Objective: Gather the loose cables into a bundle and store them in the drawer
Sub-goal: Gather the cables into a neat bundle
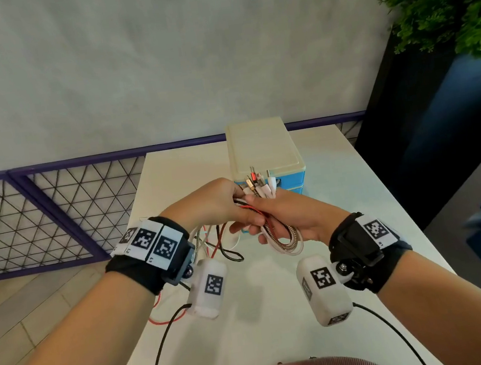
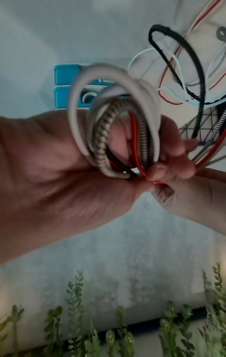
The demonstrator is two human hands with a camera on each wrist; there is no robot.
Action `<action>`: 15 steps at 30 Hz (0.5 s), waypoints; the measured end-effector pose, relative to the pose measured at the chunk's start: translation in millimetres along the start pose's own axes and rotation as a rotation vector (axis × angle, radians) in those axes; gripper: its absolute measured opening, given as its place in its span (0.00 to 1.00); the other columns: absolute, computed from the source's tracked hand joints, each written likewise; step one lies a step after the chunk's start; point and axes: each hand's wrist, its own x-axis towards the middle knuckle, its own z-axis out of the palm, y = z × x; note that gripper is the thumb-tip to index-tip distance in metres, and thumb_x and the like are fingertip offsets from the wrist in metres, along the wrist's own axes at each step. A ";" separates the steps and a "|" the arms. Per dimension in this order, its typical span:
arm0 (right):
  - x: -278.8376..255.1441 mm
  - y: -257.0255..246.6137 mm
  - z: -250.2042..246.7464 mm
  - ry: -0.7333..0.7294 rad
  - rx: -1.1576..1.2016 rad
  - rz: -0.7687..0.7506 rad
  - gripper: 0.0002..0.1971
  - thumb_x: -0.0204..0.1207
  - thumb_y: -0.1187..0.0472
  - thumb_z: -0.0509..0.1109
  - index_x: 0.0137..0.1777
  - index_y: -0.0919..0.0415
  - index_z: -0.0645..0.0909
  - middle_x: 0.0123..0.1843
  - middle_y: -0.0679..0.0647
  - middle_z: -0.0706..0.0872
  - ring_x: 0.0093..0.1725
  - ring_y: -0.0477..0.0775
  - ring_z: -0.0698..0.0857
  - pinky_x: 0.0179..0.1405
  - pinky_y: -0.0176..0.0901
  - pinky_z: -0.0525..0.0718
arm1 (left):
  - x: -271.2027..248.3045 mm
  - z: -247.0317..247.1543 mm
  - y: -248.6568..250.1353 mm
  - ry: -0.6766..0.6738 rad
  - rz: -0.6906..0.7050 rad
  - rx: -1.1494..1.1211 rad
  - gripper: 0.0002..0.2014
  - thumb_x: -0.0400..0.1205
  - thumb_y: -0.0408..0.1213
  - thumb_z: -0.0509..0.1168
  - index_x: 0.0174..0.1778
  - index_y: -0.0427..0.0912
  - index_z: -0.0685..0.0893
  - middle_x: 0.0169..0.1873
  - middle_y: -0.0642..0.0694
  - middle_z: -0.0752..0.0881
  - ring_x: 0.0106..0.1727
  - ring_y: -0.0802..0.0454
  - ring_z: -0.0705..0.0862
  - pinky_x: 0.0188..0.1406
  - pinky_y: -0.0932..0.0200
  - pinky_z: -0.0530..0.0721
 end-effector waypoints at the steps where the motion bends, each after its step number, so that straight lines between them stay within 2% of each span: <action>1: -0.5 -0.9 0.3 -0.006 -0.002 -0.013 0.16 0.88 0.54 0.57 0.65 0.64 0.77 0.50 0.68 0.89 0.29 0.46 0.83 0.28 0.38 0.84 | -0.1 -0.4 -0.4 -0.006 -0.018 -0.035 0.11 0.69 0.50 0.78 0.32 0.50 0.84 0.25 0.52 0.83 0.21 0.65 0.74 0.24 0.71 0.71; 4: -2.3 -4.8 -2.0 -0.018 -0.067 -0.014 0.15 0.87 0.55 0.58 0.60 0.66 0.78 0.44 0.67 0.89 0.23 0.43 0.75 0.23 0.33 0.77 | -3.4 -0.2 -2.6 -0.091 -0.047 -0.170 0.08 0.72 0.47 0.77 0.37 0.49 0.86 0.28 0.50 0.86 0.27 0.63 0.80 0.29 0.71 0.78; 6: -3.1 -9.2 -5.5 0.010 -0.136 -0.006 0.15 0.87 0.55 0.60 0.58 0.68 0.78 0.44 0.69 0.85 0.21 0.42 0.71 0.21 0.32 0.74 | -6.4 -0.1 -4.2 -0.153 -0.027 -0.245 0.06 0.75 0.45 0.74 0.39 0.49 0.85 0.29 0.51 0.86 0.29 0.59 0.81 0.28 0.72 0.78; 9: -1.6 -17.7 -11.5 0.096 -0.215 0.008 0.14 0.86 0.55 0.61 0.54 0.68 0.79 0.43 0.66 0.89 0.20 0.42 0.67 0.19 0.32 0.72 | -4.6 2.4 -6.8 -0.158 0.014 -0.288 0.02 0.81 0.40 0.68 0.45 0.48 0.83 0.33 0.51 0.84 0.31 0.52 0.83 0.26 0.67 0.78; 10: -0.8 -20.8 -13.4 0.116 -0.248 0.019 0.15 0.86 0.54 0.61 0.53 0.67 0.79 0.43 0.65 0.90 0.20 0.42 0.66 0.19 0.33 0.72 | -2.8 3.6 -8.2 -0.139 0.029 -0.291 0.03 0.82 0.40 0.67 0.49 0.46 0.81 0.33 0.52 0.84 0.31 0.51 0.83 0.28 0.65 0.79; 12: -0.2 -25.8 -17.9 0.122 -0.322 0.064 0.17 0.85 0.50 0.63 0.52 0.66 0.79 0.41 0.62 0.91 0.20 0.43 0.66 0.19 0.33 0.71 | 0.4 4.8 -16.1 -0.079 -0.006 -0.318 0.14 0.80 0.42 0.69 0.56 0.43 0.73 0.31 0.49 0.83 0.28 0.50 0.81 0.29 0.61 0.80; 13: -1.0 -27.8 -20.6 0.122 -0.353 0.091 0.18 0.83 0.47 0.65 0.53 0.65 0.79 0.38 0.59 0.90 0.20 0.43 0.66 0.19 0.32 0.71 | 0.6 3.5 -21.8 -0.047 -0.042 -0.338 0.19 0.78 0.43 0.71 0.57 0.43 0.70 0.30 0.47 0.83 0.27 0.51 0.80 0.29 0.60 0.79; 15: -3.4 -30.2 -28.4 0.149 -0.357 0.093 0.17 0.81 0.47 0.68 0.52 0.63 0.79 0.30 0.52 0.85 0.21 0.43 0.65 0.19 0.32 0.70 | -2.1 -0.7 -37.0 -0.024 -0.060 -0.340 0.17 0.78 0.43 0.71 0.54 0.41 0.71 0.29 0.45 0.83 0.27 0.52 0.78 0.29 0.61 0.77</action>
